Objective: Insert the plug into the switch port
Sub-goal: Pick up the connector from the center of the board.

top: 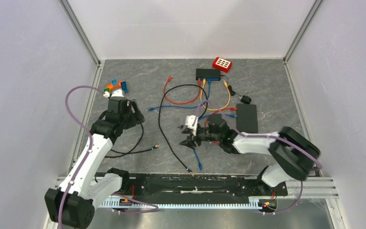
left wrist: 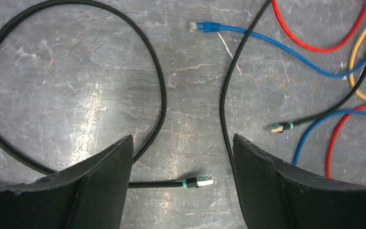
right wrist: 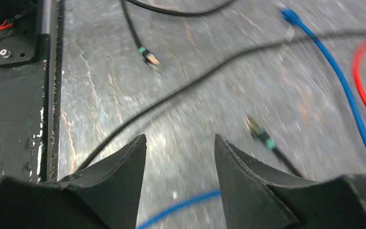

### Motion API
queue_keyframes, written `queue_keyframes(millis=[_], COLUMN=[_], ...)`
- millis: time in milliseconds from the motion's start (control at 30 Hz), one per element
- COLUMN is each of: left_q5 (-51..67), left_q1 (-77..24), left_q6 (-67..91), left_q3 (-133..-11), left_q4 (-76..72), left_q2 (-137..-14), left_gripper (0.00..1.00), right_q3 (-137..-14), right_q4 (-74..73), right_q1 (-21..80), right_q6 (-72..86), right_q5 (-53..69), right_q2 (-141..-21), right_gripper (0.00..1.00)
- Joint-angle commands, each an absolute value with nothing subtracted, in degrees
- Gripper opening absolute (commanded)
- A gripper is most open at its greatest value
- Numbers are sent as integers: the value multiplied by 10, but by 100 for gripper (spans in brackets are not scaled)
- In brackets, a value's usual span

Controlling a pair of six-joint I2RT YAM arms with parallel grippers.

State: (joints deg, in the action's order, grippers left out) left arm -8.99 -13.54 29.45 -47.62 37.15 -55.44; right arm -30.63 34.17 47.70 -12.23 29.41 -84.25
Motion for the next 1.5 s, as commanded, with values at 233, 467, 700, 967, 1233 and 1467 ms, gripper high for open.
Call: queue_keyframes(millis=[233,467,700,967,1233,1467], left_q5=[-134,-130,-101,-85,-13,37], left_q1=[-66,-49,-48,-48,-48,-48], left_q6=[428,421,408,385,305,231], left_q3=[-421,-414,-396,-391,-365,-325], left_q4=[373,369,339,325,257,155], left_q2=[-497,-490,-495,-509,-482,-465], left_gripper=[82,82,81,79,76,72], right_q3=[-625,-647,-624,-618,-616,-570], right_q4=[212,211,244,243,249,381], right_q1=[557,571,572,572,571,537], right_q6=[-390,-379,-350,-347,-330,-109], right_q5=[392,389,373,378,389,405], right_q2=[-1118,-1169,-1179,-1186,-1175,-1112], right_gripper=[56,53,50,31,11,0])
